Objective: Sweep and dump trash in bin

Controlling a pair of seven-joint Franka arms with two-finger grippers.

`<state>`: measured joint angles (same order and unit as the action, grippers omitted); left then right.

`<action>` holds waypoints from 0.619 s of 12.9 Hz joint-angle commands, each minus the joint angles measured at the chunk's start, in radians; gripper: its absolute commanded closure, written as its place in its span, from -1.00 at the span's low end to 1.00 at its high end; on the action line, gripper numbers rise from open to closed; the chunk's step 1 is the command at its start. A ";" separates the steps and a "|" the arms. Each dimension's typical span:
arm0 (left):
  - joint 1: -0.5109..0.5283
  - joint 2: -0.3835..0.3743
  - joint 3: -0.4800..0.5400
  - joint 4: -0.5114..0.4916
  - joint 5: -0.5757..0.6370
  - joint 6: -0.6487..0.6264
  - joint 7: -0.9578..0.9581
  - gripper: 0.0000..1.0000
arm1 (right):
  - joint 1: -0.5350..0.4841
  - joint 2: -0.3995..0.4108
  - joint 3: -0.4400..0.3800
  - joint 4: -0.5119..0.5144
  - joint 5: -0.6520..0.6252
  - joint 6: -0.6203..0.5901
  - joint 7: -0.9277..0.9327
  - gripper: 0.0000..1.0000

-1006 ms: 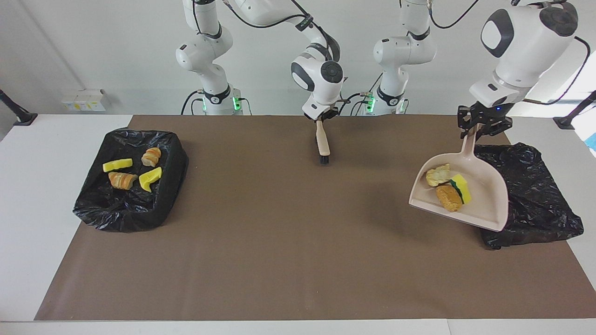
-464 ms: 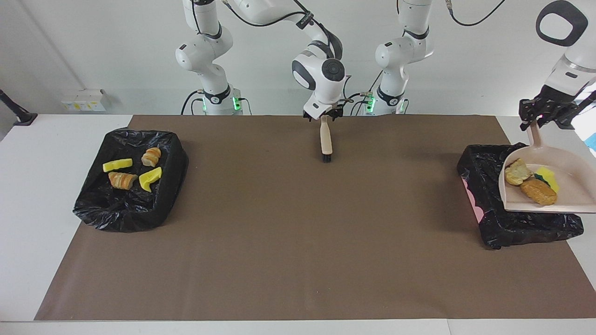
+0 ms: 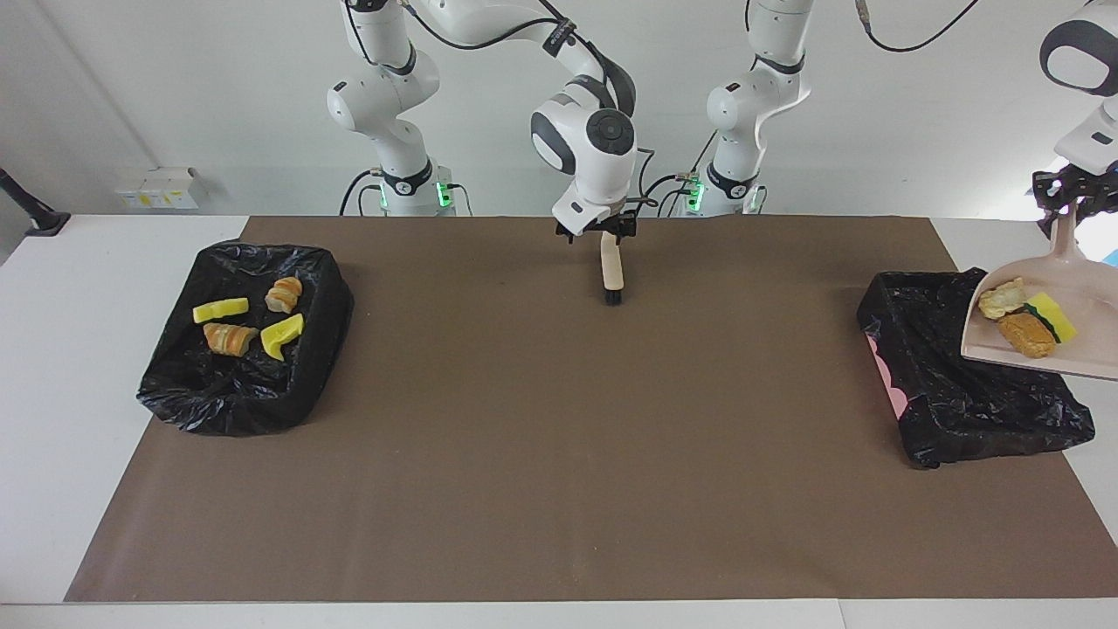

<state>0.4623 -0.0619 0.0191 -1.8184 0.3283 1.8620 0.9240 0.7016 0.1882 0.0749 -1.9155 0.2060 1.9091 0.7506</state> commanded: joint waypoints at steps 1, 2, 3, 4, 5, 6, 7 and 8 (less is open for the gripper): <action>-0.022 0.010 -0.011 0.024 0.128 -0.041 0.056 1.00 | -0.109 0.000 0.008 0.113 -0.014 -0.099 -0.063 -1.00; -0.039 0.010 -0.013 0.024 0.173 -0.046 0.074 1.00 | -0.153 -0.004 0.008 0.143 -0.013 -0.129 -0.101 -1.00; -0.046 0.010 -0.013 0.024 0.204 -0.044 0.085 1.00 | -0.190 -0.018 0.006 0.161 -0.019 -0.152 -0.158 -1.00; -0.048 0.010 -0.013 0.024 0.216 -0.044 0.088 1.00 | -0.238 -0.030 0.005 0.165 -0.019 -0.154 -0.215 -1.00; -0.048 0.010 -0.014 0.024 0.225 -0.040 0.099 1.00 | -0.285 -0.033 0.006 0.167 -0.020 -0.153 -0.273 -1.00; -0.047 0.010 -0.013 0.024 0.230 -0.035 0.116 1.00 | -0.315 -0.035 0.003 0.180 -0.023 -0.151 -0.319 -1.00; -0.047 0.010 -0.013 0.024 0.236 -0.030 0.137 1.00 | -0.344 -0.036 -0.004 0.190 -0.046 -0.156 -0.339 -1.00; -0.047 0.010 -0.014 0.024 0.286 -0.023 0.150 1.00 | -0.378 -0.047 -0.004 0.190 -0.083 -0.157 -0.353 -1.00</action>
<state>0.4263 -0.0601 -0.0032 -1.8184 0.5536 1.8419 1.0402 0.3687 0.1523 0.0648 -1.7386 0.1762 1.7686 0.4346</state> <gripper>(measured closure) 0.687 0.000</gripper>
